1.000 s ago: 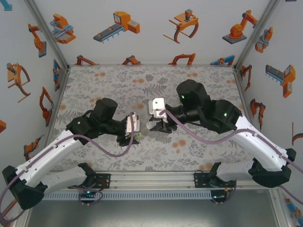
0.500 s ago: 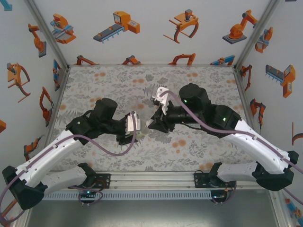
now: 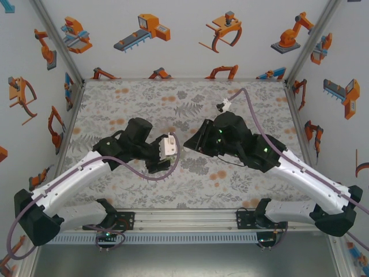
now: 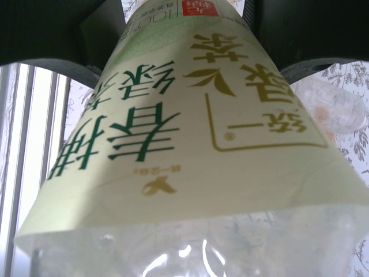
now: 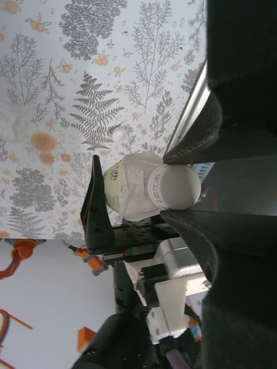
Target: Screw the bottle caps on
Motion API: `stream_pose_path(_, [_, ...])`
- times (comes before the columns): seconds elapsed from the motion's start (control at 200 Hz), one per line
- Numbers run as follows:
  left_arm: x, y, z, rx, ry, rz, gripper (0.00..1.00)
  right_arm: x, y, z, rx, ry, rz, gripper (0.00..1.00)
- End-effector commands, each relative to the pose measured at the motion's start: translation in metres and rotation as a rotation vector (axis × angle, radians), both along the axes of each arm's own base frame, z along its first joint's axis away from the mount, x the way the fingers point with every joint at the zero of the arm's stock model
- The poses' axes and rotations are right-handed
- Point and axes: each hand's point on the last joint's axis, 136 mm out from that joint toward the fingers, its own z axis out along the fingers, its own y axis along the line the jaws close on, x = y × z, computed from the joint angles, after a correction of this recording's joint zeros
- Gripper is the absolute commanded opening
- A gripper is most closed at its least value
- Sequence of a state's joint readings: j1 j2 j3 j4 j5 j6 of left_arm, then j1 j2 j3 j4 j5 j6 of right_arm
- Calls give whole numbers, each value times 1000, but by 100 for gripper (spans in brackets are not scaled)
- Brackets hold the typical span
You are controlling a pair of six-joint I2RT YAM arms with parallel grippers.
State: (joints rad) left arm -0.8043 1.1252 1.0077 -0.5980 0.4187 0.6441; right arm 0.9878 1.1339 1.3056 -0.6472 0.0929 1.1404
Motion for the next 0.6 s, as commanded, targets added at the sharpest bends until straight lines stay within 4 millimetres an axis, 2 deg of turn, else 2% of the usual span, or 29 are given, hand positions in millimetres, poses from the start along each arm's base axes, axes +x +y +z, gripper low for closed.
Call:
stream_pose_path(0.0, [10,-17,46,-119,-128,-35,0,9,-16,-13,-27,80,-127,0])
stream_pose_path(0.06, [11,-19,47,-125,-125,-32,0,11,-15,-13,-36,71,-119,8])
stream_pose_path(0.115, [11,-21,46,-131,-110,-38,0,12,-10,-7,-40,33,-83,23])
stream_pose_path(0.15, [10,-23,45,-134,-99,-39,0,12,-2,2,-29,-20,-27,36])
stream_pose_path(0.205, [9,-26,44,-141,-82,-48,0,10,11,22,-17,-138,85,45])
stream_pose_path(0.381, [0,-33,46,-167,-41,-87,0,2,-1,62,-70,-405,199,57])
stream_pose_path(0.476, [-4,-36,46,-179,-23,-106,0,-13,-2,89,-52,-601,305,60])
stream_pose_path(0.596, [-6,-38,47,-182,-14,-114,0,-33,-6,106,-67,-794,424,61])
